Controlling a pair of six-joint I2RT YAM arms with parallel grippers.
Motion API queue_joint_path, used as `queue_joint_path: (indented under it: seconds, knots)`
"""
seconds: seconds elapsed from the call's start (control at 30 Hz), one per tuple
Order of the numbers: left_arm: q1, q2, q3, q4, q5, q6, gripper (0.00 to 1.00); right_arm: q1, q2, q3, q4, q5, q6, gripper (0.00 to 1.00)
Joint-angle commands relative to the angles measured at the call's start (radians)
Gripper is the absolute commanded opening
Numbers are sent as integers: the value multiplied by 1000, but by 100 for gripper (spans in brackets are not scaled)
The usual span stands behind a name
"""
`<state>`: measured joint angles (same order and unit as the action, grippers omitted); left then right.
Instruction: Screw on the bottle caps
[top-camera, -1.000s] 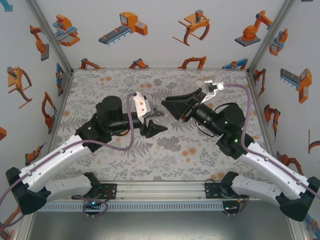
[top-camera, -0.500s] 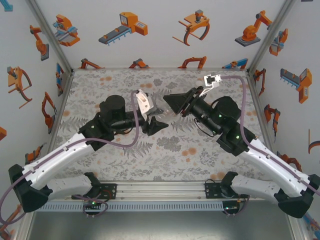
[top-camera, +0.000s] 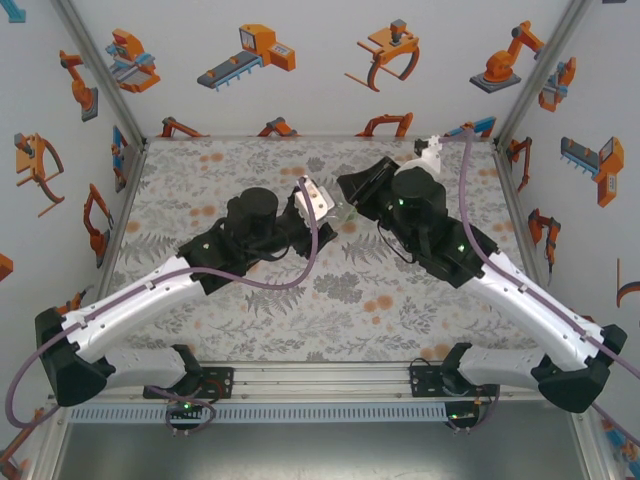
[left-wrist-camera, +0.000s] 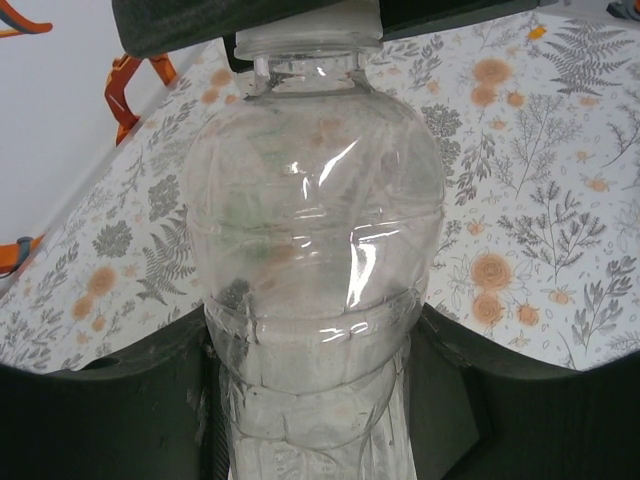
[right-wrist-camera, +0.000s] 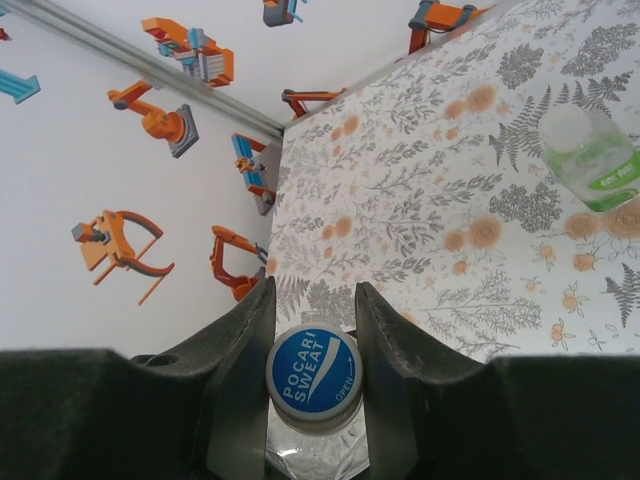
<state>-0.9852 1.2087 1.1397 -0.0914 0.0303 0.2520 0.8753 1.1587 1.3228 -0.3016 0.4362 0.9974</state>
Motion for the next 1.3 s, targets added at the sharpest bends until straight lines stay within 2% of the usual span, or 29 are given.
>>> queue_joint_path:
  seconds: [0.0, 0.1, 0.23, 0.37, 0.6, 0.73, 0.87, 1.07, 1.27]
  knots:
    - [-5, -58, -41, 105, 0, 17, 65, 1, 9, 21, 18, 35, -46, 0]
    - [-3, -94, -67, 93, 48, 21, 85, 1, 22, 14, 93, -2, -191, 0]
    - [0, -156, -101, 59, 58, 13, 93, 1, 29, -52, 279, -56, -380, 0]
    - [4, -226, -150, 23, -25, -29, 100, -13, 81, -115, 486, -149, -571, 0]
    - [21, -332, -190, -139, -187, -138, 97, -85, 250, -189, 829, -394, -742, 0]
    - [38, -389, -225, -179, -226, -202, 97, -135, 382, -195, 968, -539, -825, 0]
    - [55, -429, -246, -218, -236, -251, 97, -186, 539, -198, 1187, -653, -868, 0]
    - [63, -467, -262, -271, -252, -301, 97, -222, 730, -131, 1262, -681, -910, 0]
    - [66, -499, -279, -290, -256, -353, 97, -232, 843, -92, 1300, -691, -939, 0]
